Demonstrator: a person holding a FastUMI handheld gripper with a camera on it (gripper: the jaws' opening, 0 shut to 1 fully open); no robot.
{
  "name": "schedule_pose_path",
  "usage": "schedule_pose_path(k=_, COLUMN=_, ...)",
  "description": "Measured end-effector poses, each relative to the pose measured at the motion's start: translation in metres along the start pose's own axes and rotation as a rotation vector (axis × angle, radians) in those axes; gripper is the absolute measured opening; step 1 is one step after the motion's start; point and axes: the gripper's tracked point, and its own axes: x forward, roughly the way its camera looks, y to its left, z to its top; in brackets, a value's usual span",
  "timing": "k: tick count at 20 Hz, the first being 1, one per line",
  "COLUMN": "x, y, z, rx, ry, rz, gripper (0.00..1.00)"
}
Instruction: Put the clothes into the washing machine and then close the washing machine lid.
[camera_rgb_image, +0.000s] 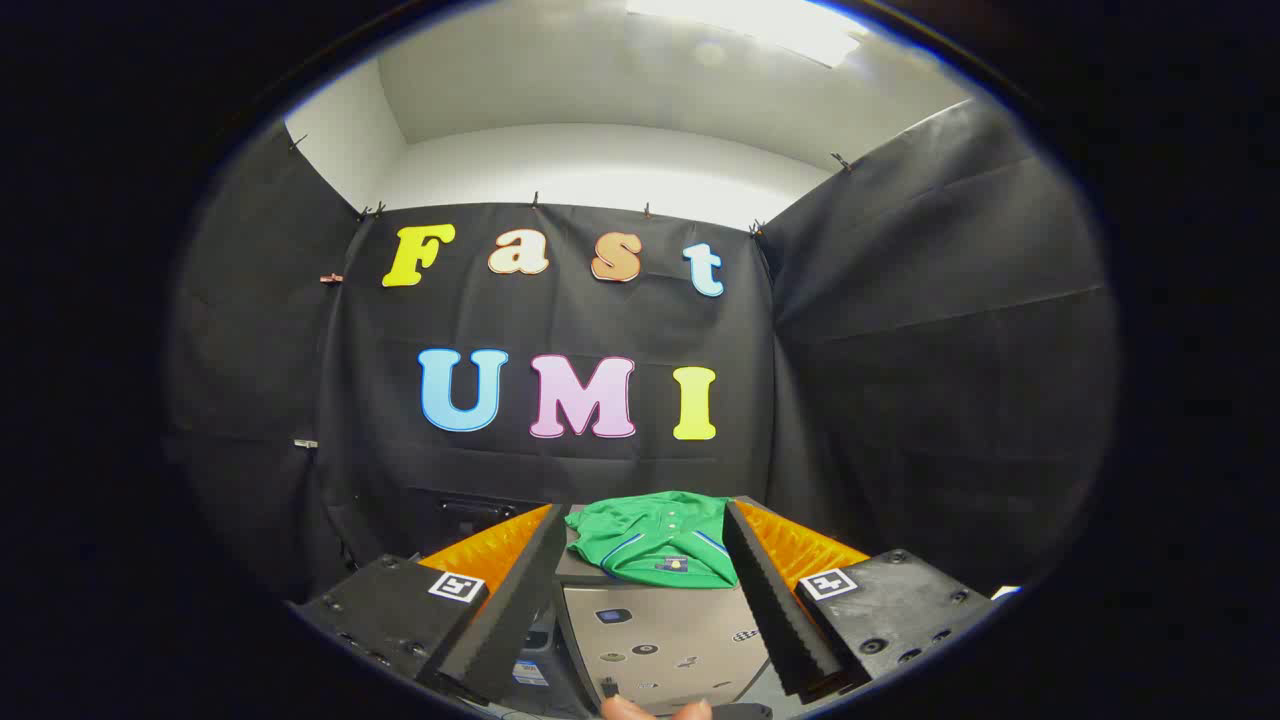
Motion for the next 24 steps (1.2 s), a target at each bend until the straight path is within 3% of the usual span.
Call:
schedule_pose_path(k=17, x=0.0, y=-0.009, z=-0.006, rx=0.011, ry=0.014, rz=-0.02, gripper=0.98)
schedule_pose_path(k=24, x=0.037, y=-0.014, z=-0.012, rx=0.015, ry=0.057, rz=-0.017, gripper=0.98)
